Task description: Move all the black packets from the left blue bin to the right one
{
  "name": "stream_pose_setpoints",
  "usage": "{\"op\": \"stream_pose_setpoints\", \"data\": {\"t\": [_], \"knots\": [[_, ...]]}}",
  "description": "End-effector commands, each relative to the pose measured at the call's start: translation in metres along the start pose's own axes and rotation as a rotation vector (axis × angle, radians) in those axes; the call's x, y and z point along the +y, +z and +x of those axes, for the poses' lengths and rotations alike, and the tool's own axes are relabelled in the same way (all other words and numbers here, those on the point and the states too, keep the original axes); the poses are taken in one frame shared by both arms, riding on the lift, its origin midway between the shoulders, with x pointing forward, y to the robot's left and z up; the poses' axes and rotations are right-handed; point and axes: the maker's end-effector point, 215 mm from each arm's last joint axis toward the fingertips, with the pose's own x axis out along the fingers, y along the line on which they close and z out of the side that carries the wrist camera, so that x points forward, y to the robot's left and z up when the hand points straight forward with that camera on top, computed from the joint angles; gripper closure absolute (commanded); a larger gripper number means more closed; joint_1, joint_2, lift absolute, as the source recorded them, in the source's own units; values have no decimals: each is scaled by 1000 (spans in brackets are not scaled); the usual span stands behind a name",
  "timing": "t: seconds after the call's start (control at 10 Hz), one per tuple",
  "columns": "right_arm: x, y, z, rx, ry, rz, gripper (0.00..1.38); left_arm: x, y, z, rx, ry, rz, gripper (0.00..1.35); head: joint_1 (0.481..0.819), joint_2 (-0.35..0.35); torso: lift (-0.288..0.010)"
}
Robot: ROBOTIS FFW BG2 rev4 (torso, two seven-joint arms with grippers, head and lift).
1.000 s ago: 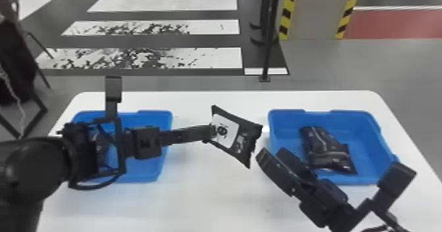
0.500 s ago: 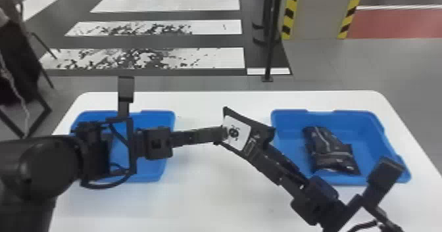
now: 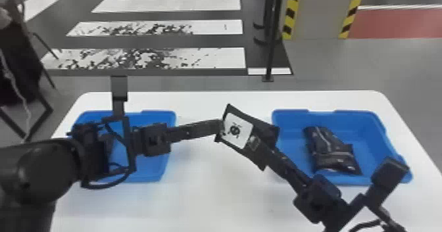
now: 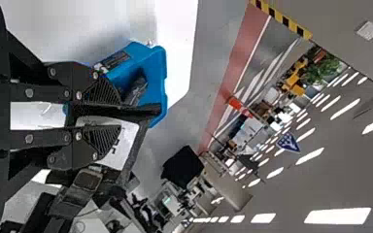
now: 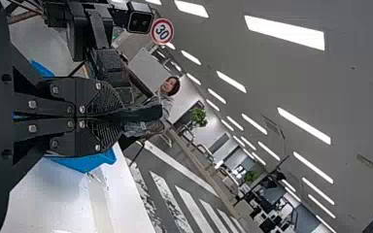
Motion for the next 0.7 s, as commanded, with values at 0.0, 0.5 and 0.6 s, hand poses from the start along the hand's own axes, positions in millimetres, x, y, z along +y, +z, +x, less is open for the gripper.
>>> {"op": "stream_pose_setpoints", "data": {"t": [0.0,0.5,0.6], "knots": [[-12,9,-4,-13,-21,-11,1282,3,2,-4,-32,3,-12,259,695,64,-138],[-172,120,-73,-47,-371,-274,1282,-8,12,-8,-127,-47,12,140,695,-48,-138],[-207,130,-96,-27,-459,-309,1279,2,13,-17,-153,-18,17,140,695,-108,-138]]}}
